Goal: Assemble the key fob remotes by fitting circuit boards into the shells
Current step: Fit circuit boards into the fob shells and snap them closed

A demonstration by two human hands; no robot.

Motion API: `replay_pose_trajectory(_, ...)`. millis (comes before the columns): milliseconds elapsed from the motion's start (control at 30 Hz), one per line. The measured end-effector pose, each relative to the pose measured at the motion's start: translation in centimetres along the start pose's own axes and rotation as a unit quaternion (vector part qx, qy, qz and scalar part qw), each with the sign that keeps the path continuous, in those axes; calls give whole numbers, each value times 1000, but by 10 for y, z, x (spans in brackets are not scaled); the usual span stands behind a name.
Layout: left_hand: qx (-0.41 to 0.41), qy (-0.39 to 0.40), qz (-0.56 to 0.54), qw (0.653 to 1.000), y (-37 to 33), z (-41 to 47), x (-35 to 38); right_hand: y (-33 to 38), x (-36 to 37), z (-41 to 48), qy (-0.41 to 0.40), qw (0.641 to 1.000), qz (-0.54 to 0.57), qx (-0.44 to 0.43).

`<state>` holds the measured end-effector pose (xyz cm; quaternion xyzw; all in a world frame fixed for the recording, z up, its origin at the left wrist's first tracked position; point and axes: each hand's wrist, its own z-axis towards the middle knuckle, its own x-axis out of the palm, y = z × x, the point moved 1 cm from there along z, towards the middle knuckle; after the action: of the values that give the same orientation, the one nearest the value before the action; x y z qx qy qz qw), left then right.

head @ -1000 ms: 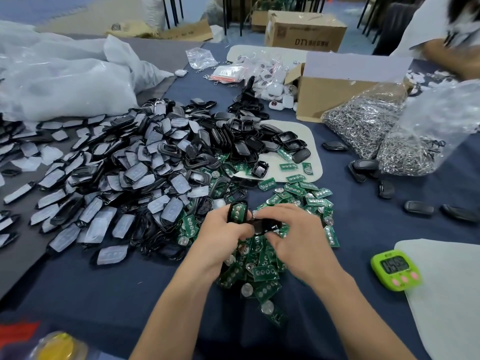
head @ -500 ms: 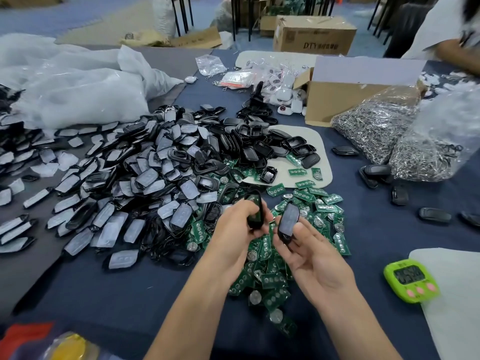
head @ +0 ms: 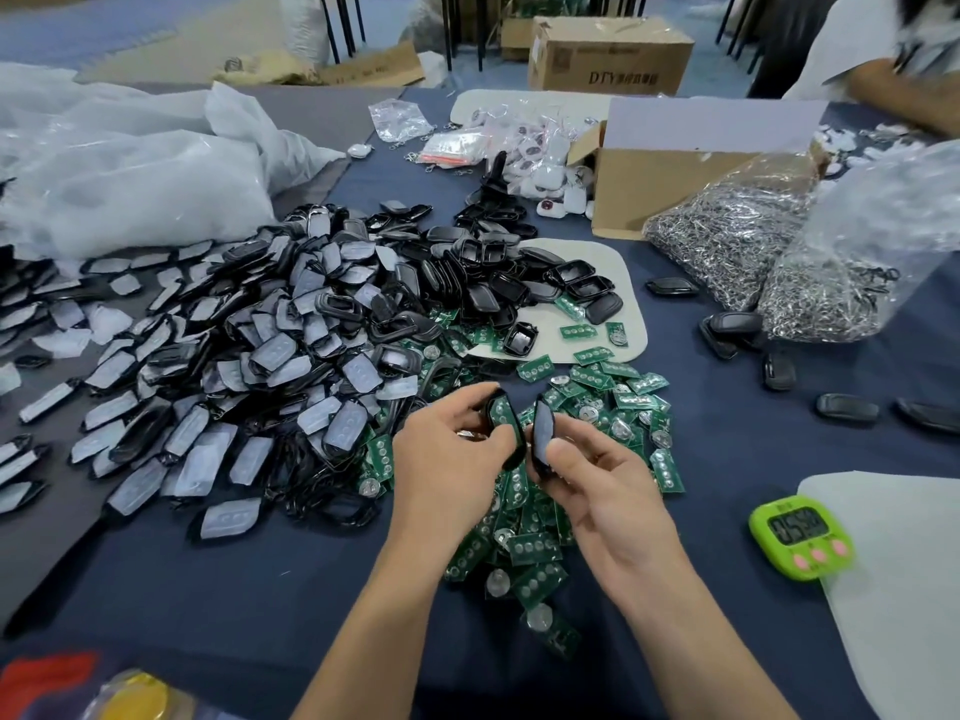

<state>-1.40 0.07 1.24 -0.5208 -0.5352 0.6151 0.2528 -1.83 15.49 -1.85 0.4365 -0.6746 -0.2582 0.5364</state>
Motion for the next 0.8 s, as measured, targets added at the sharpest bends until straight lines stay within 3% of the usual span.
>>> replay_pose_trajectory(267,68,25,60,996,2,-8,5,0,8,-3,-21,996,-79,-35)
replay_pose_trajectory(633,24,156,-65,985,14,1,3,0,9,-3,-41,993,-107,-31)
replay_pose_trajectory(800,43,149,-68,986,22,5,-7,3,7,-4,-11,993,-119,-6)
